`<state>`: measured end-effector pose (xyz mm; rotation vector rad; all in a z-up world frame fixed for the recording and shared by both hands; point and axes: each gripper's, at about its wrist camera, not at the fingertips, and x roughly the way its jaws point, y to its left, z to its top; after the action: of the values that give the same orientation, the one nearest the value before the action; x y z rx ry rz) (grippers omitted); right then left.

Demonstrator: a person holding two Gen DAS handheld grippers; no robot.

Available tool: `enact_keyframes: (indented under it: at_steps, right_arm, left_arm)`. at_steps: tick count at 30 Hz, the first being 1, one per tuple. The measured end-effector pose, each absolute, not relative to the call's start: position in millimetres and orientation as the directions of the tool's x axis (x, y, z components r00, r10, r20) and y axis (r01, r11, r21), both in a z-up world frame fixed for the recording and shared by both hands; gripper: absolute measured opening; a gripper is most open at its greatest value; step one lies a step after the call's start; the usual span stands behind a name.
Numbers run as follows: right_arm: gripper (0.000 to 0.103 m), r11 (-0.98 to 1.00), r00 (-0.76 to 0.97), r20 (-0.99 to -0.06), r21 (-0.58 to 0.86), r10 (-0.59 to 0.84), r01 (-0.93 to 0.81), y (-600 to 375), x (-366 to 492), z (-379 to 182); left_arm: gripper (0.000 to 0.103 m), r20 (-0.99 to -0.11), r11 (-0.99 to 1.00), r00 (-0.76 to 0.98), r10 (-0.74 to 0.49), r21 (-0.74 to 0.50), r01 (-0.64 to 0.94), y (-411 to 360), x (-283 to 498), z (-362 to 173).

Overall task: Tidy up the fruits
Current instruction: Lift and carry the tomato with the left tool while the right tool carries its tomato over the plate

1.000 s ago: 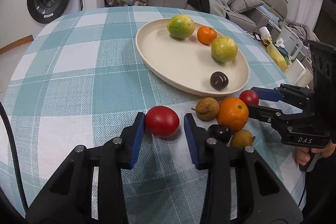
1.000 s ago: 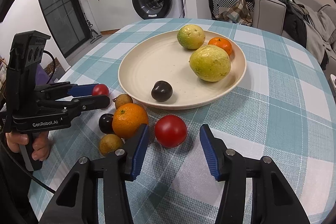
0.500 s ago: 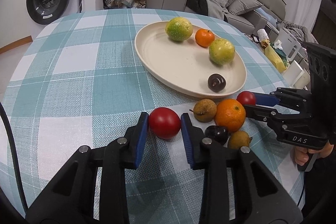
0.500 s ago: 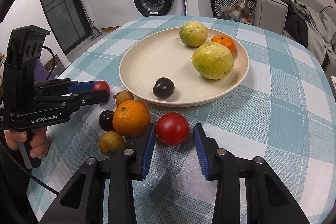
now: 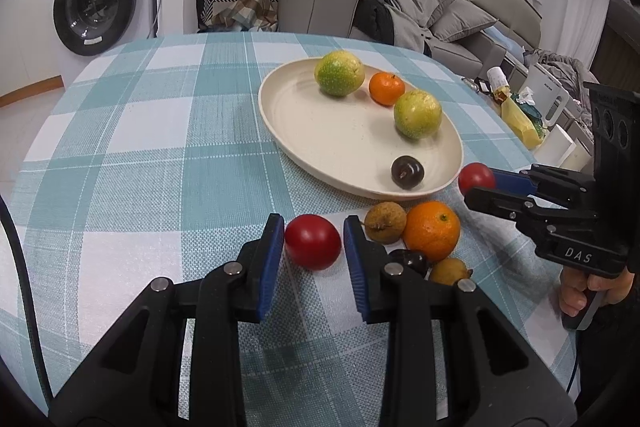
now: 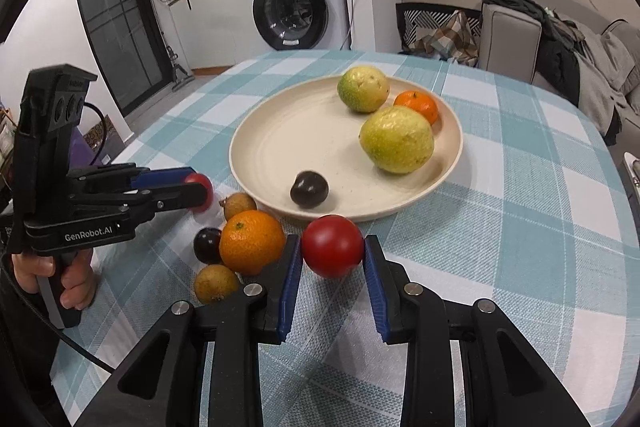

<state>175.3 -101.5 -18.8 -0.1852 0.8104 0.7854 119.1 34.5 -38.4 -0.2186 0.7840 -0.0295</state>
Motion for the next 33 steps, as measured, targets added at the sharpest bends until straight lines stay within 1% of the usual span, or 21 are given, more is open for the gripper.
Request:
enact_keyframes:
  at_steps: [7,17,23,29,33]
  right_arm:
    - [0.032,0.727,0.487,-0.645,0.158,0.589,-0.669,-110.4,175.4,-5.6]
    - [0.032,0.738,0.513,-0.620,0.165,0.594,-0.655,-111.6,176.9,-3.7]
    - [0.032,0.735,0.505,-0.631,0.158,0.589,-0.659,-109.7,176.0,-6.4]
    - [0.032,0.735,0.505,-0.631,0.158,0.589,-0.660,-111.0,174.4,-4.9]
    - [0.032,0.735,0.507,-0.629,0.156,0.590,-0.660,-110.9,174.3,-3.9]
  left_arm:
    - [0.028,-0.669,0.978,0.736,-0.103,-0.204,-0.048,33.9,114.4,-30.8]
    - [0.027,-0.648,0.980,0.757,-0.091,-0.193,-0.047,34.1,109.3,-25.1]
    - [0.028,-0.691,0.983,0.719,-0.075,-0.174,-0.065,33.2,114.1,-32.8]
    - [0.028,-0.749,0.976,0.657,-0.086,-0.194,-0.094,38.3,124.6,-47.6]
    - [0.028,-0.743,0.977,0.660,-0.106,-0.202,-0.069,36.0,125.3,-48.9]
